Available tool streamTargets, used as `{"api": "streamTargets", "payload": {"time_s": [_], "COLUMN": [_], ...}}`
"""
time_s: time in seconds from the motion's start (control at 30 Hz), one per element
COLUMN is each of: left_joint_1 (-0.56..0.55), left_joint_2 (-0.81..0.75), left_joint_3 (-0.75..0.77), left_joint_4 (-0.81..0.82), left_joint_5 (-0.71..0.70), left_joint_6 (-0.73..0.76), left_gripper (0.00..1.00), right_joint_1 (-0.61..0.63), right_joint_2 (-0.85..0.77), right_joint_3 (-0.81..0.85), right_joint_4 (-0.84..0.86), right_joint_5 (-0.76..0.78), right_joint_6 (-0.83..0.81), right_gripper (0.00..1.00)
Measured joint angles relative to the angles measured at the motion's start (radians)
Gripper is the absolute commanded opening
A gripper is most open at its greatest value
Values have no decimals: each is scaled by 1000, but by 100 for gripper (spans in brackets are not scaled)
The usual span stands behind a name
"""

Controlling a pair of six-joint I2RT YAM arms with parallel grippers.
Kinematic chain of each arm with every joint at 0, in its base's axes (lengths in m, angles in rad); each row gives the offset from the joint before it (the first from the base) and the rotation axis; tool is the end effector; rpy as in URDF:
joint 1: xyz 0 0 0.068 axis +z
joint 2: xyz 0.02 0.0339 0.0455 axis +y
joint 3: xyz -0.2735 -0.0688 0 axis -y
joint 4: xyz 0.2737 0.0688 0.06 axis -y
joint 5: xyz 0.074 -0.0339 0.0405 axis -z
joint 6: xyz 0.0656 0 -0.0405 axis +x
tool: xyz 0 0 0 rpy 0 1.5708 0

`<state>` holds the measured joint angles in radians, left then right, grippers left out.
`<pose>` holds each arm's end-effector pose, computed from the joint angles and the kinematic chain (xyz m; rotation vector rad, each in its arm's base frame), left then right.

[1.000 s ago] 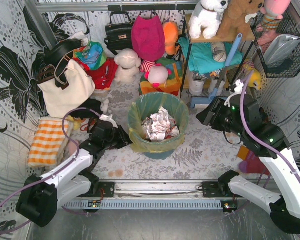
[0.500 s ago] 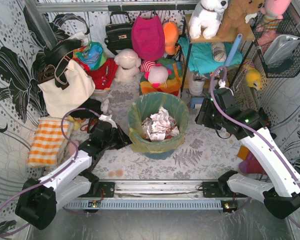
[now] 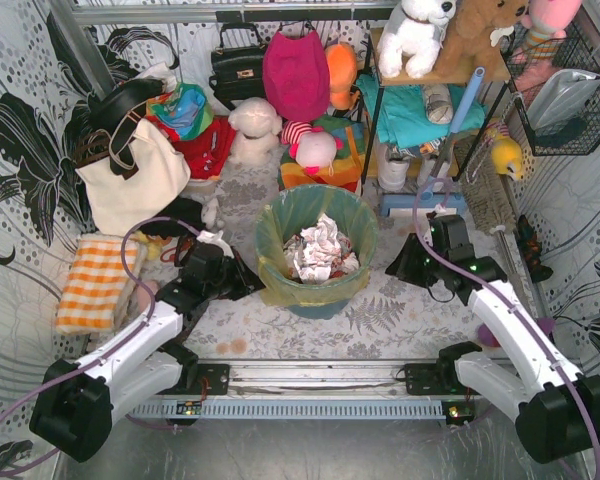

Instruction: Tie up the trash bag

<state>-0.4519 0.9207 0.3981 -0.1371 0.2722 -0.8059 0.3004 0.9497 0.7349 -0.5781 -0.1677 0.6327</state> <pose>0.1992 -0.1163 0.1625 -0.2624 2.3755 -0.9513 0.2245 0.0810 0.2374 0.3212 2.4246 0.6341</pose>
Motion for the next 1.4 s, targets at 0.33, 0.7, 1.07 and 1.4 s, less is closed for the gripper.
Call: {"api": "streamTargets", "payload": {"time_s": [0.33, 0.7, 1.07, 1.4], "left_joint_1": [0, 0, 0, 0], "left_joint_2": [-1, -34, -29, -21], "left_joint_3": [28, 32, 33, 34], "left_joint_4": [-53, -75, -84, -84], "left_joint_5": [-1, -2, -2, -2], "left_joint_6": [9, 10, 10, 6], "left_gripper": [0, 0, 0, 0], "right_joint_1": [-1, -2, -2, -3], "right_joint_2": [32, 140, 203, 259], "right_joint_3": [-164, -251, -302, -336], "right_joint_4": [335, 556, 723, 817], "right_joint_5": [-198, -283, -339, -364], "right_joint_6": [-24, -19, 23, 61], "right_gripper": [39, 37, 33, 22]}}
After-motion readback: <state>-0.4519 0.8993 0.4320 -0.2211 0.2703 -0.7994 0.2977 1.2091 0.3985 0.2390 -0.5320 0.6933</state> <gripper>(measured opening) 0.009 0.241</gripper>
